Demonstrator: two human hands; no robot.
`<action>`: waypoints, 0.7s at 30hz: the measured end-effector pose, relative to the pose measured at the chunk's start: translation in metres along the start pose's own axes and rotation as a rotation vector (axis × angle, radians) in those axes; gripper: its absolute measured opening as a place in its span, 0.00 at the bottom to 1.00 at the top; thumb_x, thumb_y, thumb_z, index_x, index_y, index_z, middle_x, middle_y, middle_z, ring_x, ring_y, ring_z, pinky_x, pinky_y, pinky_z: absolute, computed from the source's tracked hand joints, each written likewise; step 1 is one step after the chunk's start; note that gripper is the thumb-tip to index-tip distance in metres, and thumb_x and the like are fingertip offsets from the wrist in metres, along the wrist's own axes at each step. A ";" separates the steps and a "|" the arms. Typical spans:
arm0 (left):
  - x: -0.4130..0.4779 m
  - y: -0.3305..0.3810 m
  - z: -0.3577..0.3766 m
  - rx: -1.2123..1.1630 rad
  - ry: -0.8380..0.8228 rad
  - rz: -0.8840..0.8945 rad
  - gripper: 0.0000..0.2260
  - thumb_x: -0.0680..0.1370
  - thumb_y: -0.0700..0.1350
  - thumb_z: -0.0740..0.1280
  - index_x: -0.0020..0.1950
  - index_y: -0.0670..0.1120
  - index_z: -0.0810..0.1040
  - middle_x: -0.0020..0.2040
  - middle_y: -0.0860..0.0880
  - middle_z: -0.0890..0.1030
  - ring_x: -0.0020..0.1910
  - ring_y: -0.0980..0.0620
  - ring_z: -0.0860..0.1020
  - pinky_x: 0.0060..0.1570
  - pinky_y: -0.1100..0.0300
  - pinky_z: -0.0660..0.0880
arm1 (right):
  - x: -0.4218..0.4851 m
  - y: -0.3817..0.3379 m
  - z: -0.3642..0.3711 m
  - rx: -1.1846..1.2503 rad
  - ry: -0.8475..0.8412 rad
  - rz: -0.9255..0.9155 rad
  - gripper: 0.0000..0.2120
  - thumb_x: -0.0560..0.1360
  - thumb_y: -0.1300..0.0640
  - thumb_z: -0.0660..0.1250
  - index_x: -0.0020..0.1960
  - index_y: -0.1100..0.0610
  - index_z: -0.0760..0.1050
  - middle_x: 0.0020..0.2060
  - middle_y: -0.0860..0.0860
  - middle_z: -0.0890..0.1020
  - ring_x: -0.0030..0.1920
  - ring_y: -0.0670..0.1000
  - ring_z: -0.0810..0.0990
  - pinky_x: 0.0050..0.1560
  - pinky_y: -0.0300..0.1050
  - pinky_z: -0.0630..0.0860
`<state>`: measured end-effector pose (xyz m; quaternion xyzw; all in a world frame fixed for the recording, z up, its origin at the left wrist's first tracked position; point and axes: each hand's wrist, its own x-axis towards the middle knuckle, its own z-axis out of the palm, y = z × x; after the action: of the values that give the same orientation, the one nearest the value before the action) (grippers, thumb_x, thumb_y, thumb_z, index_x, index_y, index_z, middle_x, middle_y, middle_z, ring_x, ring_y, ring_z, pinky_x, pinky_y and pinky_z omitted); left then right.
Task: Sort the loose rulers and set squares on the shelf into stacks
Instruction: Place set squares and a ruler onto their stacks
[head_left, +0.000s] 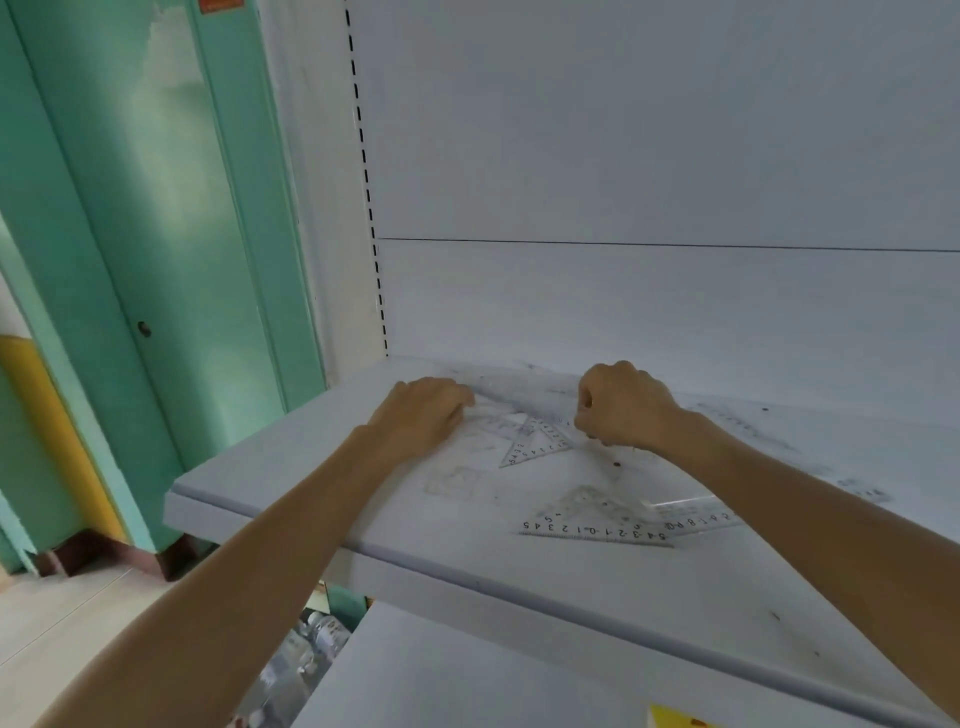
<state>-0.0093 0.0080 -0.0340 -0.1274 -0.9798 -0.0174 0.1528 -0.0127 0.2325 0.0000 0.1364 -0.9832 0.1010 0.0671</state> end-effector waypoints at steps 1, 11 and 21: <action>-0.002 -0.001 -0.002 0.008 0.016 -0.001 0.16 0.80 0.40 0.54 0.65 0.48 0.71 0.62 0.49 0.75 0.61 0.47 0.72 0.56 0.52 0.67 | 0.000 0.000 0.000 0.022 -0.001 0.029 0.07 0.70 0.65 0.63 0.46 0.65 0.77 0.42 0.58 0.83 0.37 0.54 0.81 0.39 0.44 0.77; -0.030 0.017 -0.028 0.008 0.226 0.055 0.22 0.75 0.35 0.56 0.66 0.54 0.61 0.41 0.49 0.69 0.39 0.47 0.70 0.39 0.57 0.65 | -0.037 0.008 0.006 0.108 0.100 0.122 0.13 0.76 0.50 0.61 0.54 0.57 0.71 0.43 0.52 0.78 0.39 0.51 0.75 0.38 0.43 0.70; -0.029 0.098 -0.026 -0.370 0.157 0.328 0.17 0.82 0.43 0.53 0.69 0.52 0.69 0.45 0.51 0.74 0.54 0.46 0.69 0.59 0.52 0.67 | -0.122 0.054 -0.005 0.189 0.278 0.245 0.20 0.74 0.44 0.65 0.62 0.53 0.73 0.55 0.51 0.80 0.54 0.53 0.77 0.52 0.45 0.71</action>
<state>0.0497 0.0939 -0.0183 -0.3085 -0.9114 -0.1812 0.2033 0.0892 0.3152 -0.0247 0.0064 -0.9599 0.2178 0.1764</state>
